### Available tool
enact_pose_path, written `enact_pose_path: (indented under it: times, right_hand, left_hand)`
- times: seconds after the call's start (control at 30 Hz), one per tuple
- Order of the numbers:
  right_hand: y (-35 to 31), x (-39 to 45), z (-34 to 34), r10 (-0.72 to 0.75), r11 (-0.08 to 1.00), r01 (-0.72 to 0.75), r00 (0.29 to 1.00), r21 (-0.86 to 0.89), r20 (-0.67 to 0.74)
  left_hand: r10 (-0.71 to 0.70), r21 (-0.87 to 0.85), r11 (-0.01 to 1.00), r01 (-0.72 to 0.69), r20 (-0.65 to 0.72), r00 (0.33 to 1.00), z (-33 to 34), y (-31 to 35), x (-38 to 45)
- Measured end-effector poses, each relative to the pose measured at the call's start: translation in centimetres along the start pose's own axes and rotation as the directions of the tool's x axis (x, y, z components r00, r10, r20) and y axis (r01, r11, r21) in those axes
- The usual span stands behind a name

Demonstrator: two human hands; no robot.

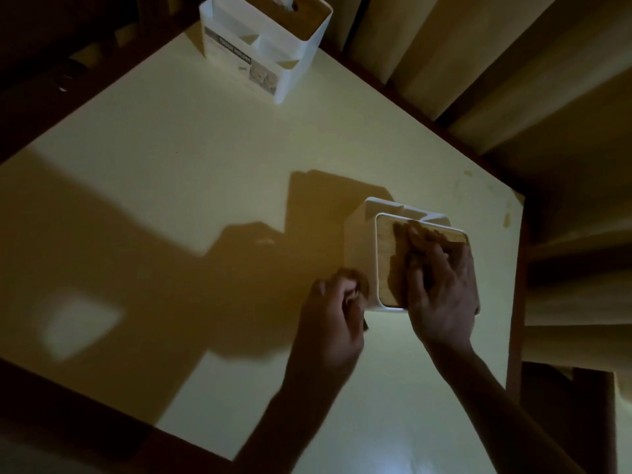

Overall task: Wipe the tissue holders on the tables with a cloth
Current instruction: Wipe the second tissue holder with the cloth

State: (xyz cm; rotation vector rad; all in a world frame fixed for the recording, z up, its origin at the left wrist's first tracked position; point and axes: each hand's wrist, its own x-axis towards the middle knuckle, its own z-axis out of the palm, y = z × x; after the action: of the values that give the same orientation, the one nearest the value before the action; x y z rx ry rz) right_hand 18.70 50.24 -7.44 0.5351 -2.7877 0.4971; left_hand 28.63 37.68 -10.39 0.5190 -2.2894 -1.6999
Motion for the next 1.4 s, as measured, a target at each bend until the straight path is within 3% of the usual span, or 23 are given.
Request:
enact_pose_path:
  times: [0.1,0.27,0.5,0.67,0.77,1.0,1.13,1.23,1.4]
  right_hand:
    - [0.1,-0.1,0.1,-0.018,1.0,0.018,1.0,0.006,-0.01]
    - [-0.2,-0.1,0.1,-0.02,1.0,0.02,1.0,0.009,-0.017]
    - [0.1,0.0,0.2,-0.025,1.0,0.025,1.0,0.0,-0.01]
    - [-0.2,0.1,-0.1,0.002,1.0,-0.002,1.0,0.014,-0.01]
    - [-0.3,0.2,-0.1,0.006,1.0,-0.006,1.0,0.005,-0.011]
    - [-0.4,0.2,-0.2,0.003,1.0,-0.003,1.0,0.02,-0.014]
    - [-0.6,-0.2,-0.4,0.04,0.998,-0.04,0.999,0.038,-0.006]
    - [-1.3,0.0,-0.9,0.048,0.996,-0.049,0.999,0.075,0.027]
    - [-5.2,0.8,0.3,0.275,0.956,-0.282,0.957,0.084,0.09]
  left_hand:
    - [-0.073,0.013,0.997,0.073,0.03,0.997,0.4,-0.3,-0.3]
    - [-0.179,0.048,0.983,0.177,0.045,0.983,0.8,-1.2,5.8]
    - [-0.142,0.095,0.986,0.137,0.048,0.989,0.9,-1.4,13.1]
    - [-0.122,-0.007,0.992,0.122,0.028,0.992,1.0,-2.7,9.0]
    - [-0.094,0.042,0.995,0.092,0.049,0.994,1.1,-3.0,4.4]
    - [-0.222,-0.168,0.952,0.254,0.188,0.957,-2.1,-3.1,1.4]
    - [-0.183,-0.279,0.937,0.211,0.125,0.975,-4.4,-3.6,1.8]
    - [-0.252,-0.405,0.867,0.291,0.147,0.956,-5.6,-3.2,2.3]
    - [-0.304,-0.552,0.77,0.321,0.125,0.944,-6.5,-2.1,2.8]
